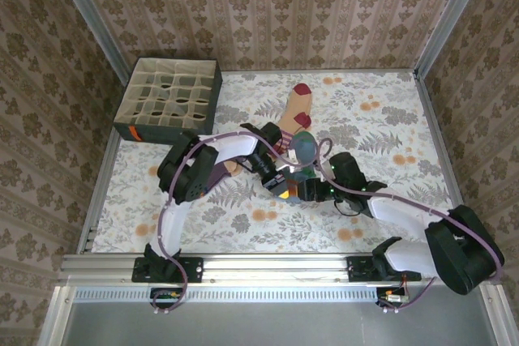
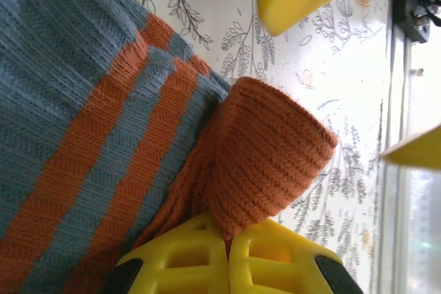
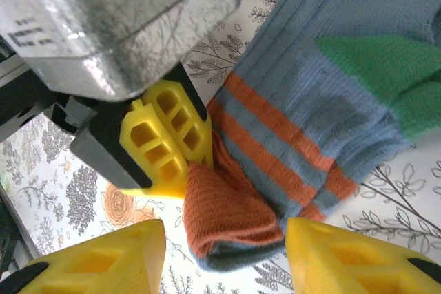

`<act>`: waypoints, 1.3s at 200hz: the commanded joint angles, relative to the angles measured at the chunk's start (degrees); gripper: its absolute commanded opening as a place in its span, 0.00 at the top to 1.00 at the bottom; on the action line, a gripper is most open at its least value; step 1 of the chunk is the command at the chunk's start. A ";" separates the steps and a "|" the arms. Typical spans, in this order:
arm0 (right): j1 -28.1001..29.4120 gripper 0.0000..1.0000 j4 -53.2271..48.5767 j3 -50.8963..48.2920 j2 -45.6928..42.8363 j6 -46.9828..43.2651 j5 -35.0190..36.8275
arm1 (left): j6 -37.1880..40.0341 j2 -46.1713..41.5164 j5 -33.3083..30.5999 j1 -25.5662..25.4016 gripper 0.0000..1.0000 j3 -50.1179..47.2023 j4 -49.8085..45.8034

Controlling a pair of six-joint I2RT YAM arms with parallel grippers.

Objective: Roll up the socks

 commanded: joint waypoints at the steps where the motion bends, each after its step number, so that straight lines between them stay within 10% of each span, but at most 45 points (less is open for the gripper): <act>1: 1.06 0.50 2.36 2.50 2.81 -3.40 -2.89 | -2.42 1.86 2.59 0.55 0.96 1.46 -5.23; 69: 5.95 0.52 1.60 4.30 10.66 -5.83 -0.89 | -5.82 2.47 3.70 1.86 0.95 1.51 -2.97; 129: 5.84 1.00 -4.94 5.32 10.66 -0.10 4.82 | -6.50 -5.32 2.72 2.23 0.86 -9.15 12.09; 222: 0.55 1.00 -20.93 12.52 21.65 7.88 -1.10 | 1.49 -28.19 -5.10 1.61 0.76 -34.02 48.01; 260: 0.56 0.99 -25.53 15.72 24.70 6.41 -1.91 | 15.30 -34.96 -23.26 -5.61 0.76 -40.89 52.80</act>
